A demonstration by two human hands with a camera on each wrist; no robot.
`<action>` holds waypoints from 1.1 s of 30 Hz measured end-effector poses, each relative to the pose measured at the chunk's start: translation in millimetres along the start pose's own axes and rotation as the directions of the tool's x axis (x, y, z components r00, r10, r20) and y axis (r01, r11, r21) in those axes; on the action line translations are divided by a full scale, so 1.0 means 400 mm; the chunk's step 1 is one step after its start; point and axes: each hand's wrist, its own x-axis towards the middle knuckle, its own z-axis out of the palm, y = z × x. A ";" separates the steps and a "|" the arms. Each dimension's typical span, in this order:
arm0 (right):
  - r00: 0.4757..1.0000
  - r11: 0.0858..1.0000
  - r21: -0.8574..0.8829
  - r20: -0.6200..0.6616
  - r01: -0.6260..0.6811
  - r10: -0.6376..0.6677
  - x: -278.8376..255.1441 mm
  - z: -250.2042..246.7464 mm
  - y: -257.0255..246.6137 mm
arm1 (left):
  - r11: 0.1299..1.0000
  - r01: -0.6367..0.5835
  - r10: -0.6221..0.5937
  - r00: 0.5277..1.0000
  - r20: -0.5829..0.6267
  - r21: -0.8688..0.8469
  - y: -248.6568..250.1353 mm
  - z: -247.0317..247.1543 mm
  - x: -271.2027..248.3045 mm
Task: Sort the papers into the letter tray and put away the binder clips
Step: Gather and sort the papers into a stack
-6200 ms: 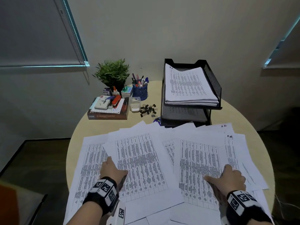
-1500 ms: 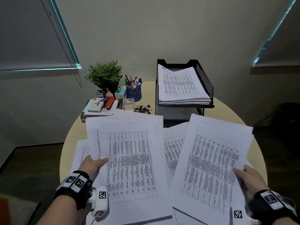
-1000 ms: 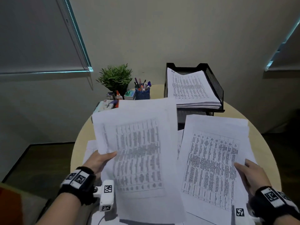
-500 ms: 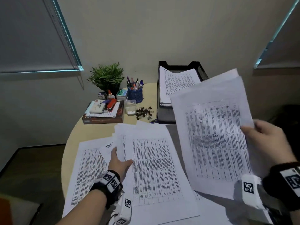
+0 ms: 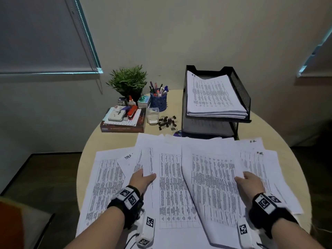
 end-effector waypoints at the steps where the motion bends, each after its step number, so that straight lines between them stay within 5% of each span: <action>1: 1.000 0.998 -0.058 -0.013 -0.019 0.018 0.000 -0.004 0.003 | 1.000 -0.017 0.017 1.000 0.020 -0.017 0.005 0.004 -0.005; 10: 0.994 0.980 -0.196 -0.107 -0.024 0.002 -0.002 -0.027 0.020 | 0.999 -0.023 0.024 0.999 0.037 -0.027 0.023 0.020 -0.045; 17: 1.000 0.994 -0.109 0.015 0.000 0.001 -0.061 0.045 -0.009 | 0.999 0.030 -0.032 0.997 0.065 0.038 0.050 0.052 -0.103; 25: 0.977 0.937 -0.321 0.203 0.136 -0.072 -0.111 0.129 -0.054 | 0.971 -0.012 -0.012 0.995 0.101 0.240 0.017 0.098 -0.105; 29: 0.975 0.985 -0.150 0.217 0.085 -0.051 -0.105 0.140 -0.046 | 0.959 -0.114 0.083 0.988 0.128 0.260 0.011 0.104 -0.127; 31: 0.994 0.997 0.070 0.107 0.024 -0.032 -0.110 0.121 -0.038 | 0.965 -0.146 0.117 0.983 0.142 0.218 0.022 0.097 -0.137; 33: 0.992 0.944 0.329 0.126 -0.019 -0.024 -0.112 0.093 -0.029 | 0.972 -0.175 0.147 0.973 0.178 0.154 0.041 0.087 -0.152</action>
